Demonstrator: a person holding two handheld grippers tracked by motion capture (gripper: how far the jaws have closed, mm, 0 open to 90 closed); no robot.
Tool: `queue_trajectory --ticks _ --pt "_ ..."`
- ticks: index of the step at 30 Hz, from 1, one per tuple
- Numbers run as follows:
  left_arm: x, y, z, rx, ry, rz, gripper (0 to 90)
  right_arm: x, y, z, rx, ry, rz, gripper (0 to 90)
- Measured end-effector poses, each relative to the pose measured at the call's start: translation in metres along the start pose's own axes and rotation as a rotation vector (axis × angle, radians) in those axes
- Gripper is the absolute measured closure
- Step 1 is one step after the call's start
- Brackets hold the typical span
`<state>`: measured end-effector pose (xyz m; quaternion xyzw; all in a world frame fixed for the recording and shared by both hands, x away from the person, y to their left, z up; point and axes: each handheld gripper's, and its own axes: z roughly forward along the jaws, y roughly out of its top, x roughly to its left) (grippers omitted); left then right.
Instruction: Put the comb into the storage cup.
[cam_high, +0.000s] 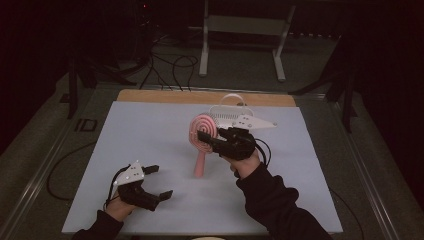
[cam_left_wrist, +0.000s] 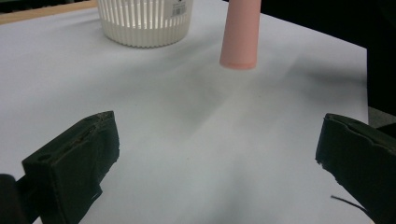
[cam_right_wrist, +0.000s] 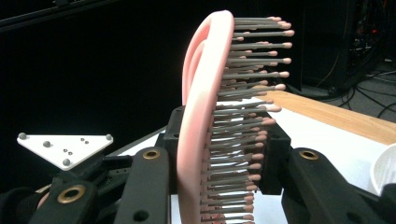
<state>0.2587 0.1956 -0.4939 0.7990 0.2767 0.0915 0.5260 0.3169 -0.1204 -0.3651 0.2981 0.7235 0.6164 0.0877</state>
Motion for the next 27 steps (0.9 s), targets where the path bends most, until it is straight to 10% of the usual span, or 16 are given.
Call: queue_trajectory --ticks 27 --pt "0.019 -0.026 -0.042 0.002 0.119 -0.068 0.1 -0.011 0.02 -0.034 -0.038 -0.041 -0.061 64.2"
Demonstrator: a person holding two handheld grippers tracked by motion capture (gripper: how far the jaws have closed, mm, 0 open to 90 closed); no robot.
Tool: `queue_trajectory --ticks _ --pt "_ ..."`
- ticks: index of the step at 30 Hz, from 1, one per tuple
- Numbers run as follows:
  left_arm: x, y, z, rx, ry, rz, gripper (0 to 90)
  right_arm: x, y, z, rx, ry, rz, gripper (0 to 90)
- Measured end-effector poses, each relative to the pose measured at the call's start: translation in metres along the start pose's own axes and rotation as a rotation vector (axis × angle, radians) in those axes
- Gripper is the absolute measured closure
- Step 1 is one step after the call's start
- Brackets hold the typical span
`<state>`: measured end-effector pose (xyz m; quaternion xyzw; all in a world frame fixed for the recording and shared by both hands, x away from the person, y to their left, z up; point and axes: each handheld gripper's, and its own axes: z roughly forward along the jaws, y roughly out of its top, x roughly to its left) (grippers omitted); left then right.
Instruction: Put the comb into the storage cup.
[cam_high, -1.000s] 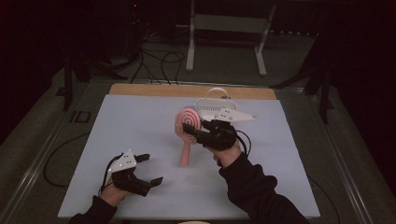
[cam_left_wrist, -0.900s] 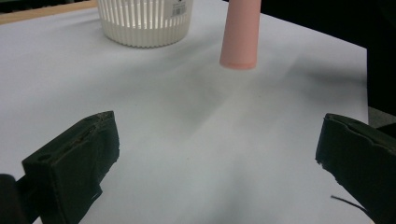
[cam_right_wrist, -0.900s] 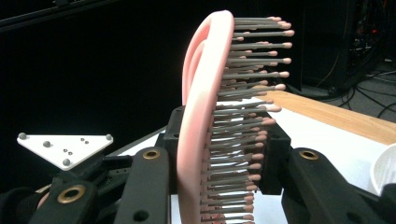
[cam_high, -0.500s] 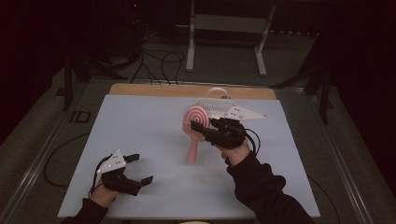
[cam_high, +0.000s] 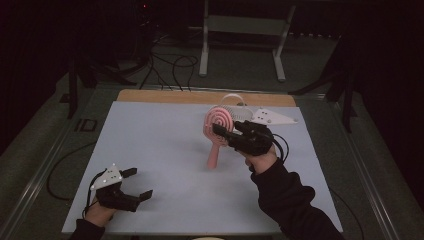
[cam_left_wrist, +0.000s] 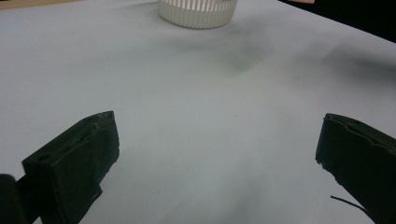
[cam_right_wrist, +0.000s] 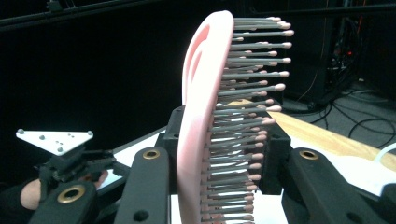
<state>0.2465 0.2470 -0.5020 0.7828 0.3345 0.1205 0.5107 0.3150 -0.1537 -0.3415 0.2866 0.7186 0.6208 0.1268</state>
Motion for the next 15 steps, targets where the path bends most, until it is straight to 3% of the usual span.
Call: queue_trajectory --ticks 10,15 --pt "0.001 -0.001 -0.003 -0.012 -0.004 -0.009 0.1 -0.005 0.016 -0.008 -0.029 -0.028 -0.028 64.2" --pt "0.0 0.0 -0.004 -0.042 -0.011 0.0 0.2 -0.007 0.026 -0.013 -0.047 -0.046 -0.051 64.3"
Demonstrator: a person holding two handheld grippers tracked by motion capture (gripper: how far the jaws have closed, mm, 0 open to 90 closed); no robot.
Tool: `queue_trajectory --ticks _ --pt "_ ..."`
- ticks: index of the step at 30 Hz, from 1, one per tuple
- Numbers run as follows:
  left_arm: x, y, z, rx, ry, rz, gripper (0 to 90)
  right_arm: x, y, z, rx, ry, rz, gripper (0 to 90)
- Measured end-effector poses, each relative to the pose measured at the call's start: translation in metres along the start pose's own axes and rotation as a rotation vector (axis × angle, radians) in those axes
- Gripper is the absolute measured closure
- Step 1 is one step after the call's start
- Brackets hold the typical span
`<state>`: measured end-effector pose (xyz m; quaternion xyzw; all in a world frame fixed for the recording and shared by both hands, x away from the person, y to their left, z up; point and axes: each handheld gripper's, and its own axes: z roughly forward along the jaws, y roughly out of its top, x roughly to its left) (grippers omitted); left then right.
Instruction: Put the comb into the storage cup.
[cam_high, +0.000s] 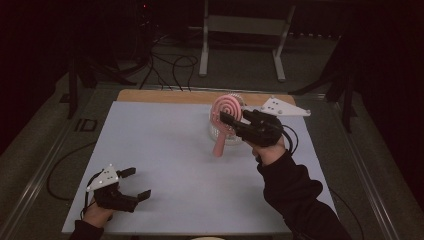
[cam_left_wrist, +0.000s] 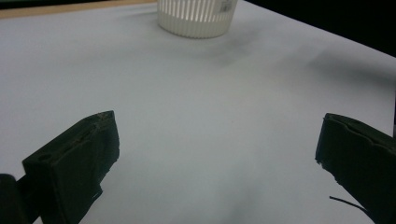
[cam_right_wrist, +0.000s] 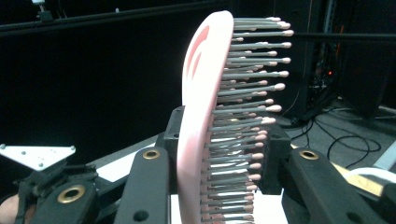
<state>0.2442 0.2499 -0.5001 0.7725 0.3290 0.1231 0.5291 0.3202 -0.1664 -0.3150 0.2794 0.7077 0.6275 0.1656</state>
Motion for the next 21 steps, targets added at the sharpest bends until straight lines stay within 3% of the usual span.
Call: queue_trajectory --ticks 21 --pt "-0.001 0.0 0.0 -0.004 -0.003 0.001 0.2 -0.024 0.035 -0.013 -0.047 -0.085 -0.044 64.2"
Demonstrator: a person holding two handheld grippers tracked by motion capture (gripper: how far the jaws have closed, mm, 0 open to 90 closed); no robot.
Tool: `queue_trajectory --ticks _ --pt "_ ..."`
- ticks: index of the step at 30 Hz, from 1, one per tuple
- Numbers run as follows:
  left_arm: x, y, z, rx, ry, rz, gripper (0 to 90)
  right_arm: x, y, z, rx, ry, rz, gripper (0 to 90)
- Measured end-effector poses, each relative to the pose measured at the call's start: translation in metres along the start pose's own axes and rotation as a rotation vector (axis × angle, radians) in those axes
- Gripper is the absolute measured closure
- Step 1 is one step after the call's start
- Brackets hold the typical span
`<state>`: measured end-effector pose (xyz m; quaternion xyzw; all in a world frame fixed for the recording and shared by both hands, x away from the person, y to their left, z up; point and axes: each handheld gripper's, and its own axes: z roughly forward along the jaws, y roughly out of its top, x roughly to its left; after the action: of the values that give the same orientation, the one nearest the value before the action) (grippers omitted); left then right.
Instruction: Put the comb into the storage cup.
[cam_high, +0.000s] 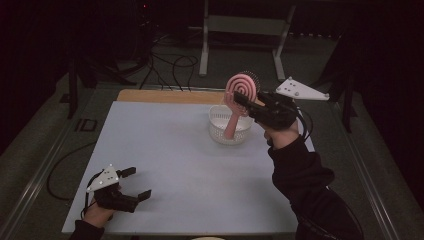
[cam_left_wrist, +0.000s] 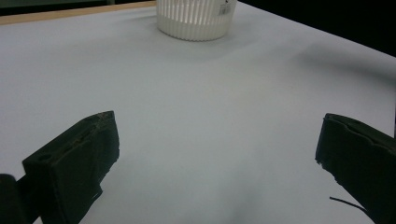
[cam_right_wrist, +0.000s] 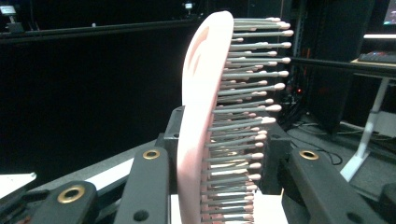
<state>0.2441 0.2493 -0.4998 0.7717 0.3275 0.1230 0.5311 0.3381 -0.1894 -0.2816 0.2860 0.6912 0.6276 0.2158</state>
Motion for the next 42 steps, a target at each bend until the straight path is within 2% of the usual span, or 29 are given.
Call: queue_trajectory --ticks 5,16,18,24,36,42 --pt "0.001 0.0 0.0 0.001 0.001 -0.001 0.2 -0.01 0.006 0.0 -0.014 -0.029 -0.014 64.2" --pt "0.001 0.0 -0.001 -0.004 -0.002 -0.005 0.2 -0.028 0.009 0.011 0.015 -0.103 -0.065 64.2" --pt "0.001 0.0 0.0 -0.002 -0.003 -0.003 0.2 -0.032 0.008 0.013 0.014 -0.1 -0.063 64.2" --pt "0.001 0.001 -0.001 -0.012 -0.01 0.001 0.2 -0.037 0.006 0.019 0.0 -0.117 -0.09 64.2" --pt "0.002 0.001 -0.001 -0.011 -0.017 0.001 0.2 -0.047 0.0 0.029 0.015 -0.17 -0.143 64.2" --pt "0.002 0.001 -0.001 -0.011 -0.017 0.002 0.2 -0.05 -0.007 0.033 0.015 -0.181 -0.161 64.2"
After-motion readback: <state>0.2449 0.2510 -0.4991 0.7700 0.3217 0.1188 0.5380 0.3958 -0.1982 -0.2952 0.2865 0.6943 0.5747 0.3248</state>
